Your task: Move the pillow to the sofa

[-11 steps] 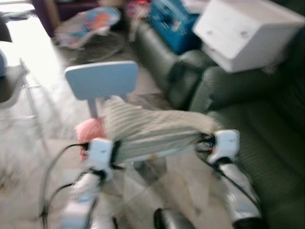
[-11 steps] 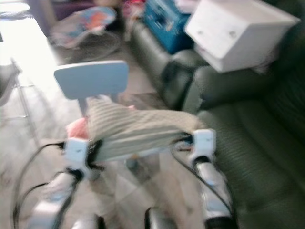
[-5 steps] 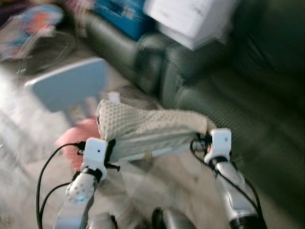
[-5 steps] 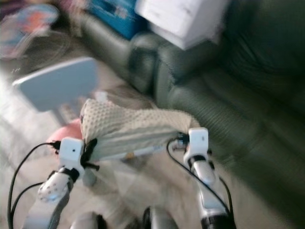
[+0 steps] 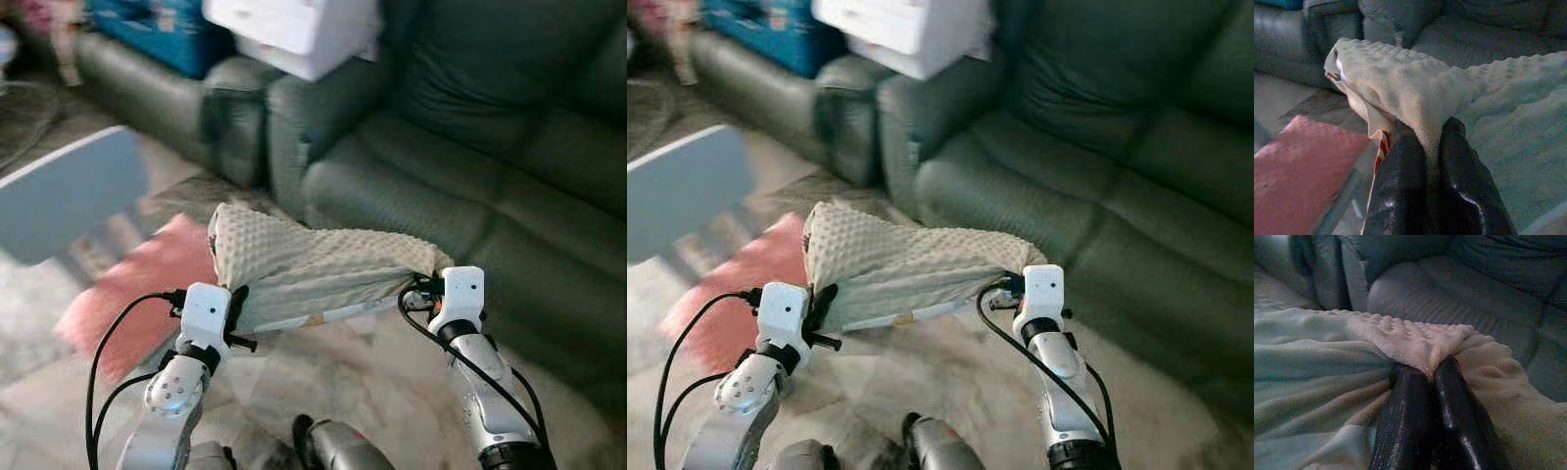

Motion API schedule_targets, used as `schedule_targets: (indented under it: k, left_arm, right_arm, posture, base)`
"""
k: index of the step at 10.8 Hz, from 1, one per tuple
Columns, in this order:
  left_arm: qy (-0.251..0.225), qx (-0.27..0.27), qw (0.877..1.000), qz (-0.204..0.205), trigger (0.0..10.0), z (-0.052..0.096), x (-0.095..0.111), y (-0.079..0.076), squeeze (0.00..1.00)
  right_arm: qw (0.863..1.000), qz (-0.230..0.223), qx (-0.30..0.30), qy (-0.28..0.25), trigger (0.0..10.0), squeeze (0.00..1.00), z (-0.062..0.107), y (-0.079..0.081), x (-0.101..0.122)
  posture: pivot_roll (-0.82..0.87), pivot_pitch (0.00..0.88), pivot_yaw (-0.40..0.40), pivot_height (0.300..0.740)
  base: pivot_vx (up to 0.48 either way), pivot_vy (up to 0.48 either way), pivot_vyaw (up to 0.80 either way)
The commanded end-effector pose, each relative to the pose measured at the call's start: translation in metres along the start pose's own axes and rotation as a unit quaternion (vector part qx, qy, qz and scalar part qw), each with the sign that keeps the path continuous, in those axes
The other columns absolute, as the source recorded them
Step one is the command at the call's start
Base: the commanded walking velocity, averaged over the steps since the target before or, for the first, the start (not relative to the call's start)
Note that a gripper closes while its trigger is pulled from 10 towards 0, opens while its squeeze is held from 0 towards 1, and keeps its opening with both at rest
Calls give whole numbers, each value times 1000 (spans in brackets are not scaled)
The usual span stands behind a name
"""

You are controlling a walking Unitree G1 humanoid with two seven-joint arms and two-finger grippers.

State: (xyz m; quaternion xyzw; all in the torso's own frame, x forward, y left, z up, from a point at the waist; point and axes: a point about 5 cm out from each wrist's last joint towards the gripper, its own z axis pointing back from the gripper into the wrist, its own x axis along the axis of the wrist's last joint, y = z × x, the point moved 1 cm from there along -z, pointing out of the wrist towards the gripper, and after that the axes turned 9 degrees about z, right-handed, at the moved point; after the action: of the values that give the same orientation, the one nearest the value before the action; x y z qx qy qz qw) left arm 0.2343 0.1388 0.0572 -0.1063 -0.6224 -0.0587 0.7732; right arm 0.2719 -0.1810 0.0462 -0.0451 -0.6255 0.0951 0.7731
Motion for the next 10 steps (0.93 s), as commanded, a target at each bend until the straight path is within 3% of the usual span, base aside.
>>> schedule_targets:
  k: [1, 6, 10]
  left_arm:
    - [-8, -1, 1000, -4, 10000, 0, 3, 3, 0]
    - [-7, -11, 1000, -1, 10000, 1, 2, 1, 0]
    - [-6, -13, 1000, 1, 10000, 1, 2, 0, 0]
  right_arm:
    - [1000, 4, -15, -6, 10000, 0, 0, -8, 2]
    - [1000, 0, -13, -4, 10000, 0, 1, -6, 0]
    - [1000, 1, -13, -3, 10000, 0, 1, -6, 0]
  posture:
    - [-26, 108, -78, 740]
    - [-27, 110, -76, 740]
    - [-30, 114, -78, 740]
  base:
    - [0, 0, -800]
    - [0, 0, -733]
    - [0, -278, 0]
